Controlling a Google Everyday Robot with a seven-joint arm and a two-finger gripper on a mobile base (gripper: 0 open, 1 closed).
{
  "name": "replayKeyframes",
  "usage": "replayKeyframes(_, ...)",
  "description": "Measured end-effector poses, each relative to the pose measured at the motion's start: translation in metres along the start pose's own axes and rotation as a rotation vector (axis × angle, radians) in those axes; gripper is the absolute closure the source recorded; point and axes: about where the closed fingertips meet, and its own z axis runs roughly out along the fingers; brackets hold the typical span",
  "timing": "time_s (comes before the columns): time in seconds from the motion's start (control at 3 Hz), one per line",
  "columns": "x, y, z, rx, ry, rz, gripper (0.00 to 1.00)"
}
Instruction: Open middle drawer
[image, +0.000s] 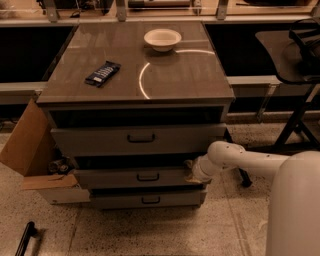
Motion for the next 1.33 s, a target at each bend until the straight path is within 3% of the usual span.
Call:
replayKeyframes(0.33, -0.0011, -0.0006, -0.0024, 0.000, 0.000, 0.000, 0.99)
replayKeyframes(0.67, -0.0013, -0.0007, -0.0028, 0.000, 0.000, 0.000, 1.00)
replayKeyframes(1.33, -0.0027, 0.0025, 0.0015, -0.008, -0.003, -0.001, 0.50)
